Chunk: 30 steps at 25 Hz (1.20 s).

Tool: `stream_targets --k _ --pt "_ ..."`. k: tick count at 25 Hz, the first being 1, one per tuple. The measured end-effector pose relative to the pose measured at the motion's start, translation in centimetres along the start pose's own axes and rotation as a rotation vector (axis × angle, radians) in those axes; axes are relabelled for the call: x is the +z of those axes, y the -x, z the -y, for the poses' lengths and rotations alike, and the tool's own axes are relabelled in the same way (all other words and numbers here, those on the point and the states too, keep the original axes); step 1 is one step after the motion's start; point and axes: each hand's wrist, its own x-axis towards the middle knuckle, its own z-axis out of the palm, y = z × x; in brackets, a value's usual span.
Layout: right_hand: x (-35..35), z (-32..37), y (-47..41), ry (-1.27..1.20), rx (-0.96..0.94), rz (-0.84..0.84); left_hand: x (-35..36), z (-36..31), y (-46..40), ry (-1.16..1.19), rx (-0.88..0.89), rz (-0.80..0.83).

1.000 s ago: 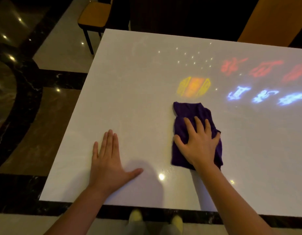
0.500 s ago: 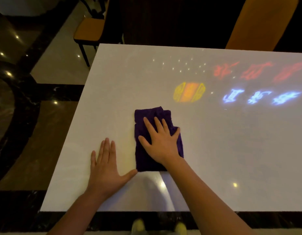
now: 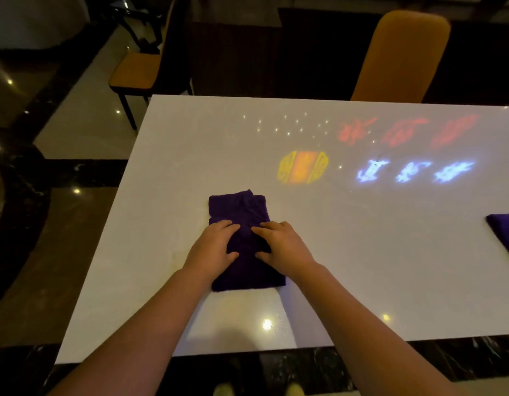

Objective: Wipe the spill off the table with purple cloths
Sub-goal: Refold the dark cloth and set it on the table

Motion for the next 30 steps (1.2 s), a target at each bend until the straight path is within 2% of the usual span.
stream_targets --k 4,9,12,17,24,30 --pt "0.2 1.4 0.7 -0.066 0.037 -0.071 -0.2 -0.9 0.9 0.019 0.008 -0.043" --pt "-1.6 2.2 1.4 -0.179 0.114 0.029 -1.1 -1.8 2.5 0.081 -0.065 0.035" --pt "-4.5 2.9 1.6 -0.241 0.140 0.047 -4.1 -3.0 2.2 0.134 -0.090 0.062" --pt "-11.4 4.3 1.8 -0.259 0.166 -0.027 -10.5 -6.8 1.0 0.147 -0.097 0.020" --pt "-21.5 4.5 4.4 -0.264 0.129 -0.166 -18.1 -14.1 0.4 0.181 0.022 -0.044" --pt "-28.4 0.1 8.4 -0.241 0.118 -0.267 -19.1 -22.4 -1.0 0.172 0.152 -0.070"
